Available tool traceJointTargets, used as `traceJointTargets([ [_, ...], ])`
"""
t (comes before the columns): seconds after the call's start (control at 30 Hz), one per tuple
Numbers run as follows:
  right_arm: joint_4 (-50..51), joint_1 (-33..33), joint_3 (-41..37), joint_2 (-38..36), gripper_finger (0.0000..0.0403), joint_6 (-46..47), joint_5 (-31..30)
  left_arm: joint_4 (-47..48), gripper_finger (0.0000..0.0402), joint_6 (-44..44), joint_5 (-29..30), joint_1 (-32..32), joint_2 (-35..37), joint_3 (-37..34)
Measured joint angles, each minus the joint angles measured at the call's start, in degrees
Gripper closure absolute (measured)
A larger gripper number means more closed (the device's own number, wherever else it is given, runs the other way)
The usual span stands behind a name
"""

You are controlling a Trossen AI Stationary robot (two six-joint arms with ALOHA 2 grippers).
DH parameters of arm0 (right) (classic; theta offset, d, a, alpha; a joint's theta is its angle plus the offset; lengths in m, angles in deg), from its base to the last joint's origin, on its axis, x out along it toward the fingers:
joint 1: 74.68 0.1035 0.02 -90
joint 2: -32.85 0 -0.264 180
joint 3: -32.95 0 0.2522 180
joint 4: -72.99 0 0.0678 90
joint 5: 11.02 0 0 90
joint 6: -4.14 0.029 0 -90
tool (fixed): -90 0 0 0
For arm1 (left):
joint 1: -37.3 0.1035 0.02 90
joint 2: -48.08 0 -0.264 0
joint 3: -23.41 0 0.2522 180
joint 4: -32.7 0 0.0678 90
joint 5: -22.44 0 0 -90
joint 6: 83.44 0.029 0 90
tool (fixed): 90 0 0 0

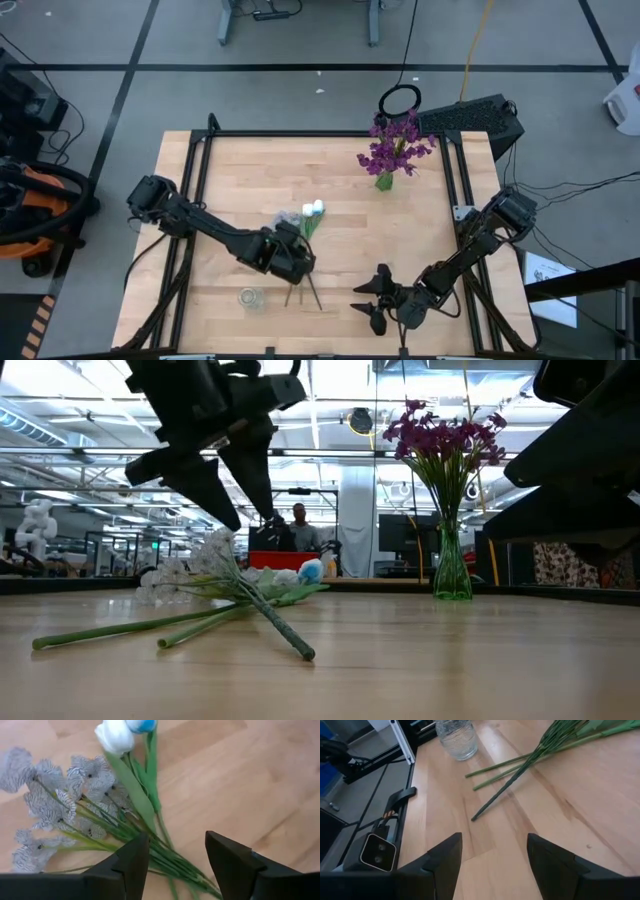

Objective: Sort flowers into vase by color
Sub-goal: Put the dark white flower into the transparent vase

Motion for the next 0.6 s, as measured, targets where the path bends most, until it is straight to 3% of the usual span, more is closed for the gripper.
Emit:
traceJointTargets([
  [0.33,0.6,0.2,0.0,0.0,0.0188,1.0,-0.2,-5.1,0.0201,0.2,0.5,-1.8,-4.1,0.0],
  [0.6,0.5,0.7,0.0,0.0,0.0188,1.5,-0.2,-1.3,0.0201,-11.8,1.5,-2.2,-5.6,0.0],
])
